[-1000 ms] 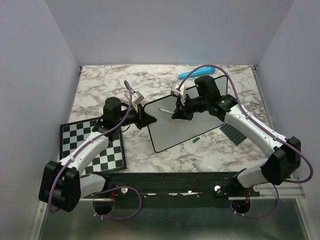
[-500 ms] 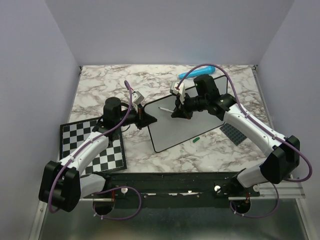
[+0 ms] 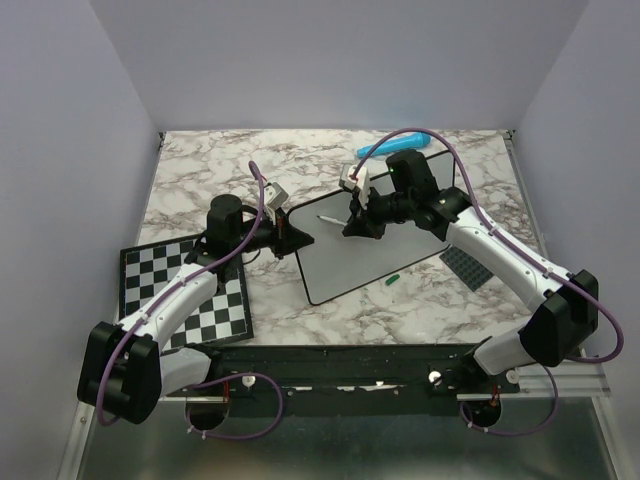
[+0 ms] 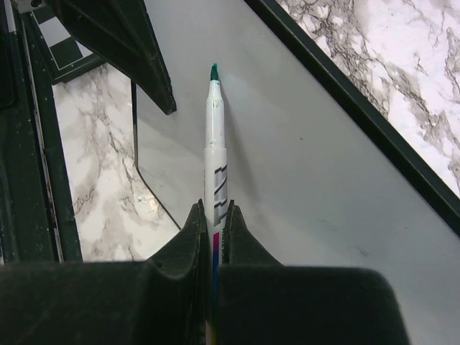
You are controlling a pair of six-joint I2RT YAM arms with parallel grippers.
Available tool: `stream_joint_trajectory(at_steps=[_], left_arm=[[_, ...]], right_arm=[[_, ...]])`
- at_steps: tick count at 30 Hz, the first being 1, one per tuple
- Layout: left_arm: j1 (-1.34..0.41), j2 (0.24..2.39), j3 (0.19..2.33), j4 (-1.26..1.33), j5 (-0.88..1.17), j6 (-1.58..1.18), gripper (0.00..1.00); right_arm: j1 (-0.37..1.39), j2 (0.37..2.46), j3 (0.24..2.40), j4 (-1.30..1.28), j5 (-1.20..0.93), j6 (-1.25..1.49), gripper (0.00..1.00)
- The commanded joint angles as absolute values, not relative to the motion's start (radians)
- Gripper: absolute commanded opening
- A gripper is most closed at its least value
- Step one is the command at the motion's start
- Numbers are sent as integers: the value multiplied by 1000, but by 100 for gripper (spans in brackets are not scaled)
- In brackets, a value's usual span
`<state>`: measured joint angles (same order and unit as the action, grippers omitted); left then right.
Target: Write a sentence on the whiteboard
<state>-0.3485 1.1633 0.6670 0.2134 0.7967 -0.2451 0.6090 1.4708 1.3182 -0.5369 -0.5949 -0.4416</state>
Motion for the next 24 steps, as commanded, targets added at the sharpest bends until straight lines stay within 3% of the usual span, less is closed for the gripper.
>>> stream_joint_trajectory(at_steps=[1, 14, 24], left_arm=[[-353, 1190, 649, 40, 666, -140, 0], [-353, 1186, 649, 37, 664, -135, 0], [-353, 1189, 649, 35, 666, -133, 0]], right_arm=[[615, 1474, 1302, -568, -555, -446, 1], [615, 1448, 1212, -597, -572, -482, 0], [615, 1411, 1311, -600, -623, -459, 1]])
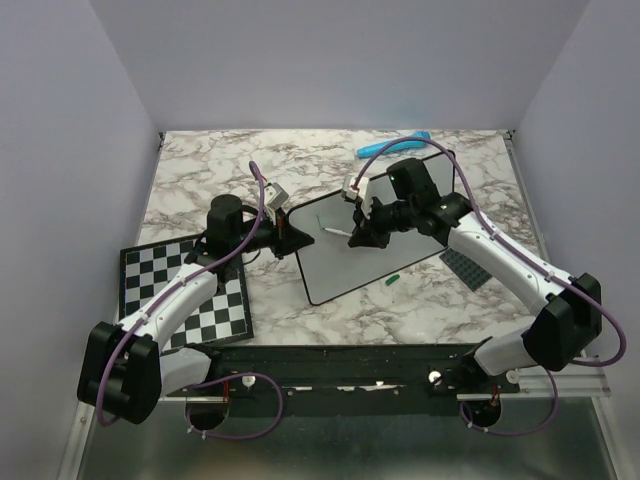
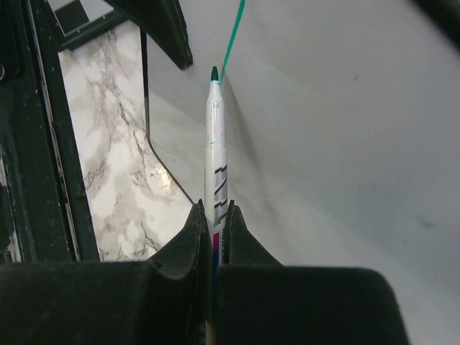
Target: Write a sentence on the whiteboard
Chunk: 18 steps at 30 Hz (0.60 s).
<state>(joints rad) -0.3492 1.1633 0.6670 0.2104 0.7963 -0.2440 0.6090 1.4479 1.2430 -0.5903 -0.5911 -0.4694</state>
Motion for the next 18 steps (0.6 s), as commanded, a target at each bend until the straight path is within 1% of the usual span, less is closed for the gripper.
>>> stream_joint_trajectory(at_steps=[1, 9, 18], left_arm=[[-353, 1189, 647, 35, 666, -133, 0], [-353, 1189, 647, 35, 669, -132, 0], [-353, 1190, 650, 35, 672, -132, 0]], right_arm=[[615, 1420, 1321, -600, -630, -457, 1], [615, 1479, 1379, -595, -617, -436, 0], [617, 1496, 1376, -595, -614, -434, 1]])
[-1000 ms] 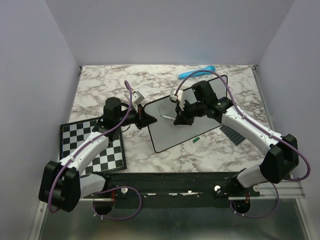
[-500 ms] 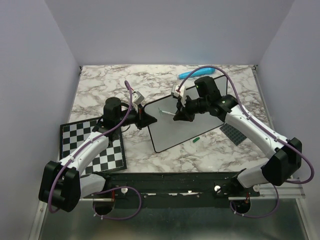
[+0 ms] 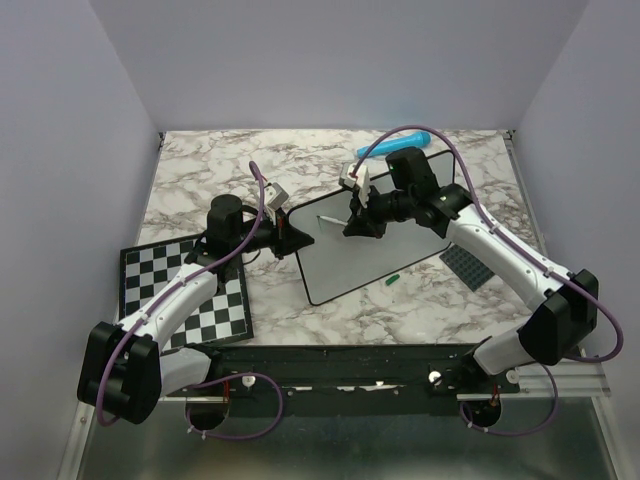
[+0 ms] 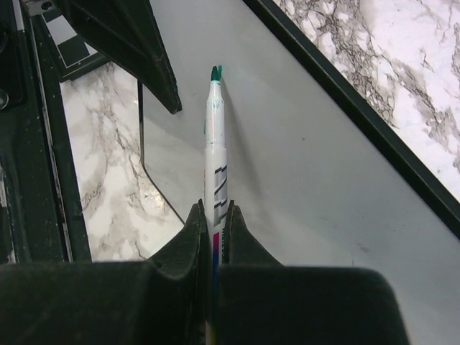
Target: Write a sentence on the whiteboard
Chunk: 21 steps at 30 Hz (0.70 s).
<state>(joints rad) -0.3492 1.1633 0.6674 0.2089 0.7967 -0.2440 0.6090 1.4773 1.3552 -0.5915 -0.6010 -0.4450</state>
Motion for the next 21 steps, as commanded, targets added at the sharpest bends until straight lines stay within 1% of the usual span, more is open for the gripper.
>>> stream_joint_trajectory(at_steps=[1, 10, 21], left_arm=[[-353, 1189, 650, 35, 670, -132, 0], [-353, 1189, 650, 35, 670, -132, 0], [-353, 1189, 649, 35, 673, -132, 0]], right_arm=[[615, 1499, 1379, -595, -614, -434, 1], [615, 1508, 1381, -585, -571, -417, 0], [595, 1462, 1358, -554, -517, -376, 0]])
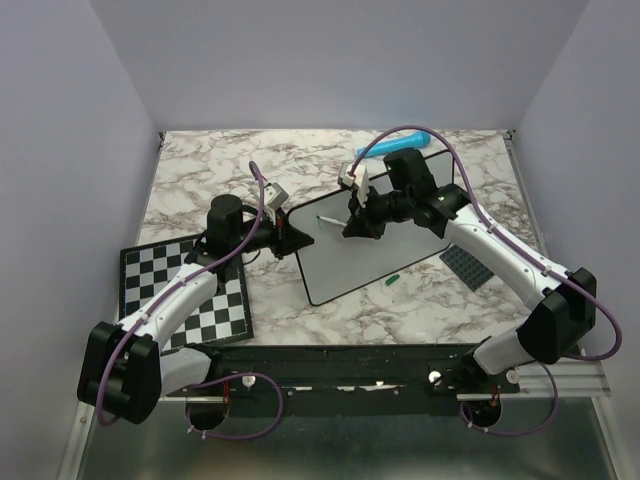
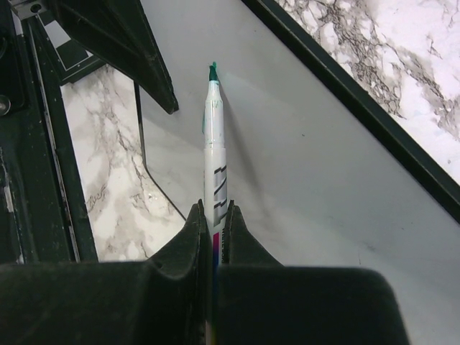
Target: Write a sentence on the whiteboard
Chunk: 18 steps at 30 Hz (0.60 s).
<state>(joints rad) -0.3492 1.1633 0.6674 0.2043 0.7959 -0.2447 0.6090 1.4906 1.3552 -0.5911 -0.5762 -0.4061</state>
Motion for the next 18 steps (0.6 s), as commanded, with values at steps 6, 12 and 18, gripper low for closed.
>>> stream_joint_trajectory(at_steps=[6, 12, 18], left_arm=[[-354, 1189, 649, 35, 675, -132, 0], [-353, 1187, 647, 35, 675, -130, 0], [-353, 1187, 649, 34, 676, -129, 0]], right_arm=[[574, 1447, 1341, -545, -518, -368, 0], [569, 1440, 1299, -545, -512, -377, 0], [565, 1430, 1263, -551, -511, -387, 0]])
